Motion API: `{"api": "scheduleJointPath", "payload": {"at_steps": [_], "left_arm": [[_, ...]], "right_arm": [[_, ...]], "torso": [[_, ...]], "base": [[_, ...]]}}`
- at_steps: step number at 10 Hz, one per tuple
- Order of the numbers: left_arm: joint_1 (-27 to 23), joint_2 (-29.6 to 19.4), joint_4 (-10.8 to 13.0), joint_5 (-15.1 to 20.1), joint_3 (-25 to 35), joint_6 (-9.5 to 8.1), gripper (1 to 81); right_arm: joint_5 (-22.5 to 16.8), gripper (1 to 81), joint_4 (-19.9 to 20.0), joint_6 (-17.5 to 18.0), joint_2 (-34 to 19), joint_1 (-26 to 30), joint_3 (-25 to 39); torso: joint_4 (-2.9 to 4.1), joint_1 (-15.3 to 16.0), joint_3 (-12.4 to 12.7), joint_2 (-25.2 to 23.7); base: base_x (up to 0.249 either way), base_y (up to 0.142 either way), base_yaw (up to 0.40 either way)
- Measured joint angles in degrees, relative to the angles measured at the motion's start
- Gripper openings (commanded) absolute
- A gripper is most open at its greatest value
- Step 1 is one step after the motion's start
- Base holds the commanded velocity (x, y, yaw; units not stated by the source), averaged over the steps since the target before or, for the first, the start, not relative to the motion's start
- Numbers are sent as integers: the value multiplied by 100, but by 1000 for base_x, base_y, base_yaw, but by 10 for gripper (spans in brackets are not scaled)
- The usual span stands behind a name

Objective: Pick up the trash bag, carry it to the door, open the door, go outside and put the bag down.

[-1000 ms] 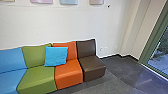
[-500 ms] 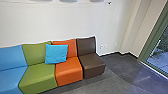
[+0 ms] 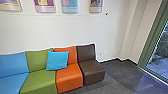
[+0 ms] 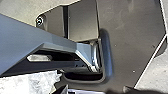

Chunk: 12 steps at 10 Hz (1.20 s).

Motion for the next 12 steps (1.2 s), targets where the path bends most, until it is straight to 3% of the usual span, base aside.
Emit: {"api": "scheduleJointPath", "payload": {"at_steps": [3, 9, 12], "left_arm": [[46, 2, 0, 22, 0, 2, 10], [61, 5, 0, -24, 0, 0, 10], [-5, 5, -2, -21, 0, 2, 10]], "right_arm": [[-24, 811, 2, 0, 0, -59, -102], [-39, 811, 0, 0, 69, -45, -124], [-37, 811, 0, 0, 138, 7, -228]], "torso": [[0, -348, 496, 524], [0, -1021, 583, 1607], [0, -1084, 581, 1962]], "base": [[0, 0, 0], [0, 0, 0], [0, 0, 0]]}}
